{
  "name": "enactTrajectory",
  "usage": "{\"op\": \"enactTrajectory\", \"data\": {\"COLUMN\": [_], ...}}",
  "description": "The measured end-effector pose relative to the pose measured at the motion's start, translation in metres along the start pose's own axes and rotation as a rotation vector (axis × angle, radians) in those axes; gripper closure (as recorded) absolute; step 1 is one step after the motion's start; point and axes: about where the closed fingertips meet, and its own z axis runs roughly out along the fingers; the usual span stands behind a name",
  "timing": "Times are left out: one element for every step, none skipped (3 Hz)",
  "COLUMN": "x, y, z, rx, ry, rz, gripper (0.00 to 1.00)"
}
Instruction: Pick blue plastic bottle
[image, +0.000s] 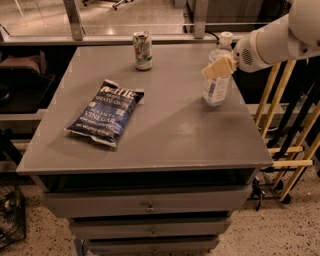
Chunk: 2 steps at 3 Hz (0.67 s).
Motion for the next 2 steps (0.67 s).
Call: {"op": "enactTrajectory", "data": {"x": [-0.006,-0.023], "y": [0.006,0.009], "z": [0.001,-0.013], "rx": [-0.015,-0.012], "ry": [-0.005,-0.025], "rz": [-0.016,-0.065], "gripper": [0.65,0.88]}}
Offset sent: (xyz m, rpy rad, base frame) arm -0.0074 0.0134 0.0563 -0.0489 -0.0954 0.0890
